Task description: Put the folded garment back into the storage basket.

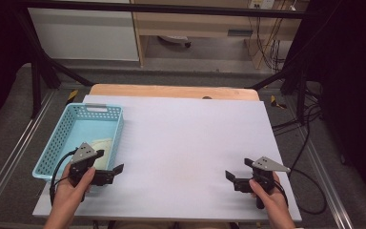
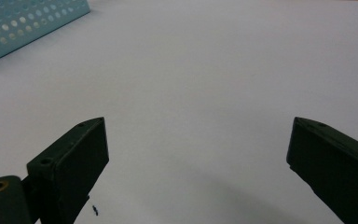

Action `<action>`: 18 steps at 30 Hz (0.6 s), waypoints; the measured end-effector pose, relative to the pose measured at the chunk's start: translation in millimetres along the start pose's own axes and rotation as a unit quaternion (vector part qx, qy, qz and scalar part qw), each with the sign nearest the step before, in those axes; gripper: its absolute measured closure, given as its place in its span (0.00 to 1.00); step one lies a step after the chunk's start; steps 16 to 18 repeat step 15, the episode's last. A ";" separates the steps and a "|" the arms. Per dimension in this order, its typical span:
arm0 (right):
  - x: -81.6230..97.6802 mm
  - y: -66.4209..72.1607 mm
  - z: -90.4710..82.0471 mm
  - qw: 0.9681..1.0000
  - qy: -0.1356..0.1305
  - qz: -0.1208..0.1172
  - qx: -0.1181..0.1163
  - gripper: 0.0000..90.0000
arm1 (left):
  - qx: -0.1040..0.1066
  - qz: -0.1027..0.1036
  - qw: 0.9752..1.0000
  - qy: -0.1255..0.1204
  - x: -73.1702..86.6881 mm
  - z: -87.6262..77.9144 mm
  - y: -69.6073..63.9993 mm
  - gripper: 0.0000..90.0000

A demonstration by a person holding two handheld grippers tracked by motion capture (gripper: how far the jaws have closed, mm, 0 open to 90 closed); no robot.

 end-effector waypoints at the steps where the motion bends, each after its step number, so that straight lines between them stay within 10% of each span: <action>1: 0.0 1.1 1.0 1.000 -0.001 -0.002 -0.001 0.07 | -0.003 -0.001 1.000 -0.002 -0.5 0.0 -0.2 0.06; 18: -2.5 10.9 10.9 1.000 -0.002 -0.014 -0.018 0.07 | 0.000 0.004 1.000 -0.019 -6.9 -0.5 -8.6 0.07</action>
Point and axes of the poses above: each handheld gripper's, and its own axes: z roughly forward along the jaws, x roughly out of its underside, y roughly to its left, the point moved 4 cm from there along z, roughly forward along the jaws, and after that the axes turned 5 degrees about x, right-handed, at the moved point
